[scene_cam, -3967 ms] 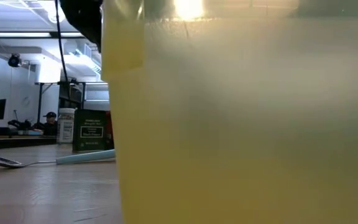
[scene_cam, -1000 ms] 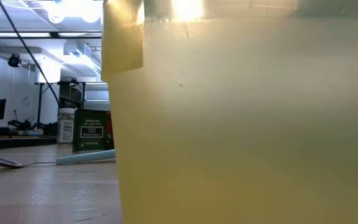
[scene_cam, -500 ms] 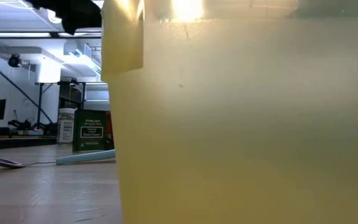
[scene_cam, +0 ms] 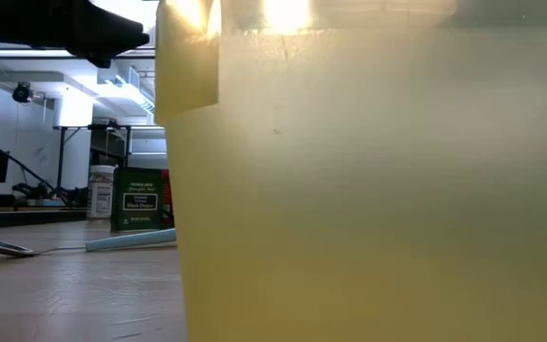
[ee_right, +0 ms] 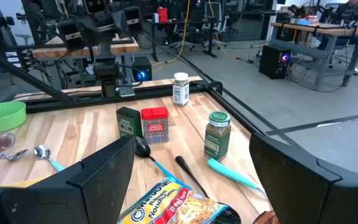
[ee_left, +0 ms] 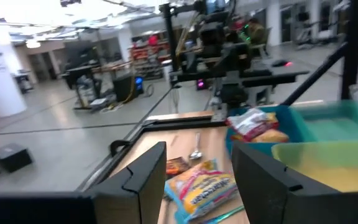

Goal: Pick & Place Food Item
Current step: Put the blue noodle pack into the blue bin

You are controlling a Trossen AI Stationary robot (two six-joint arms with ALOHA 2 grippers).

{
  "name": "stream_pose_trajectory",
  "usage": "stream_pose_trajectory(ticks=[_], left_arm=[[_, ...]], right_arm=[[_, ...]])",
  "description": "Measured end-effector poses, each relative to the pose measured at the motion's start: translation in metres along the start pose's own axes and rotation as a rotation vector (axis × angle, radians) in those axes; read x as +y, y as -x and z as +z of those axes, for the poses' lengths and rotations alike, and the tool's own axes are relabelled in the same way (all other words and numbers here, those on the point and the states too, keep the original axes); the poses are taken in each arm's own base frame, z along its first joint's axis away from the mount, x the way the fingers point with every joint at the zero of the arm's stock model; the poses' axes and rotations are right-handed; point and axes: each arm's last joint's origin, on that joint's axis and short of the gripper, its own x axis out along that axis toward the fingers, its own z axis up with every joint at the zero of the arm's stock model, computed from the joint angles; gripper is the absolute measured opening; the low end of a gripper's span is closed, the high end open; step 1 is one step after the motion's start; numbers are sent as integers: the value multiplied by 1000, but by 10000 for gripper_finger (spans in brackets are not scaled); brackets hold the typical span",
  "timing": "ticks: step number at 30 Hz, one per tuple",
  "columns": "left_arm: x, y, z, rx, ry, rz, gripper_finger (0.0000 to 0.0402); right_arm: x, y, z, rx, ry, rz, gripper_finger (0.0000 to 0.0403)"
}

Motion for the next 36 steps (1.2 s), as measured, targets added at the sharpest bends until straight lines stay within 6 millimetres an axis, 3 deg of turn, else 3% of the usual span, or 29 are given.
stream_pose_trajectory(ticks=[22, 36], left_arm=[[-1, 8, -3, -38, 58, -46, 181], [-2, 8, -11, 41, 45, -57, 181]], right_arm=[[0, 0, 0, 0, 0, 0, 315], [0, 0, 0, 0, 0, 0, 316]])
